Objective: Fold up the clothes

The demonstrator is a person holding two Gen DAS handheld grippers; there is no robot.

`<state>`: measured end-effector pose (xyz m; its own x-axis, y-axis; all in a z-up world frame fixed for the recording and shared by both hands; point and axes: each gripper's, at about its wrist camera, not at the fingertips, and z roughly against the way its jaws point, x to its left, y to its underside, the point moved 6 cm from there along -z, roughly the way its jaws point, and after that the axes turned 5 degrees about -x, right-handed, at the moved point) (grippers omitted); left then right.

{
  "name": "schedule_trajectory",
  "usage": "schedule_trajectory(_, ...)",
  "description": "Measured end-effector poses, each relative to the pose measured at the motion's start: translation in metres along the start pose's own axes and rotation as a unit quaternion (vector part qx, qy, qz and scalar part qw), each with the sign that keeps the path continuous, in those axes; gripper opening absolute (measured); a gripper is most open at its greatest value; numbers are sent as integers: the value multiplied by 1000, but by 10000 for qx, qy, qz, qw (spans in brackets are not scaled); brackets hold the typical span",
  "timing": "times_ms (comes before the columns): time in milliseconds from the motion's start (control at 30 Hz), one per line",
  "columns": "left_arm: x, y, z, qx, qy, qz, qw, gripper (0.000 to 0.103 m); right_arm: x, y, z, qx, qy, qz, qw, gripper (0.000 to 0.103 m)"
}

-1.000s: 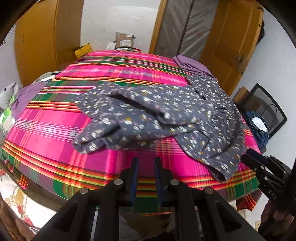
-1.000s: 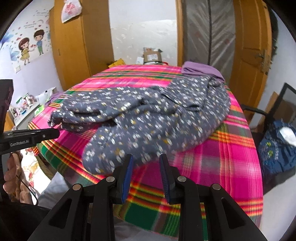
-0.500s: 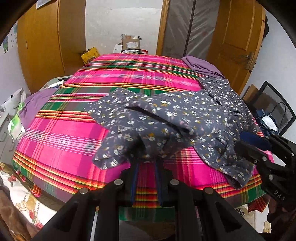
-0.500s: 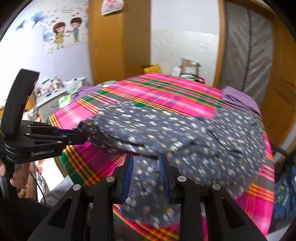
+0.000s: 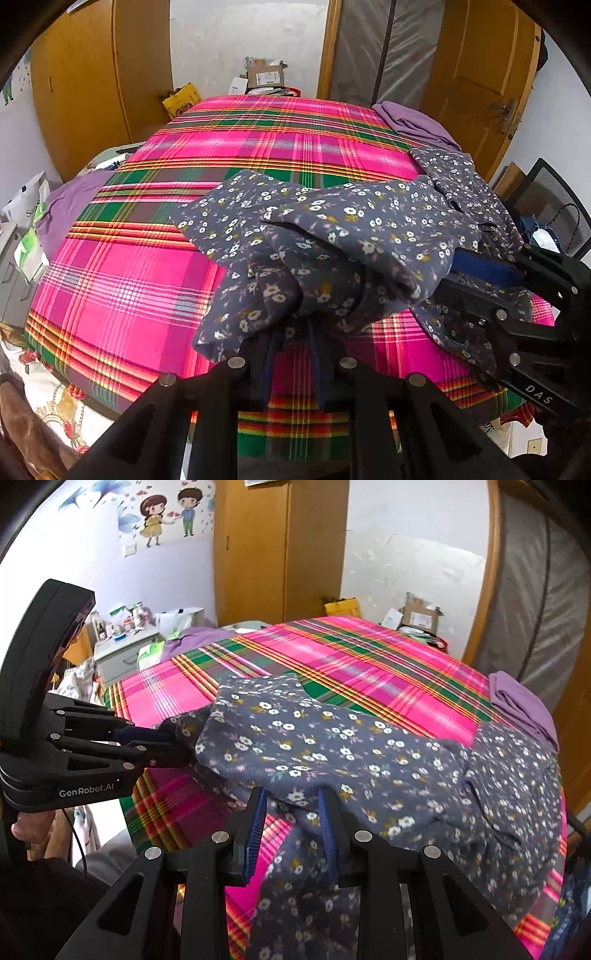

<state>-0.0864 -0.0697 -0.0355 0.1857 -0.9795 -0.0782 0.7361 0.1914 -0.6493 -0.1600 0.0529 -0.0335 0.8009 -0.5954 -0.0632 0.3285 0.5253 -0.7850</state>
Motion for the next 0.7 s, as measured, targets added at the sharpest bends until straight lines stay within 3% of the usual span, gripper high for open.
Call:
schedule_trajectory(100,1,-2,-5,58,26,15,10000,17,2,-4,-9,96,-61,135,9998,31)
schedule_trajectory(200,2,-5,-8,89,51,38,9999,17,6,-7,-17,200,-155,297,9992,46)
schedule_trajectory(433,6,-7,-11,114,167,92,9998,17,7,-22,-30,268,-249,649,9972,46)
schedule_trajectory(700,8,-8,-12,116,276,68,9995,17,0,-41,-20,-20,-131,908,9958,46)
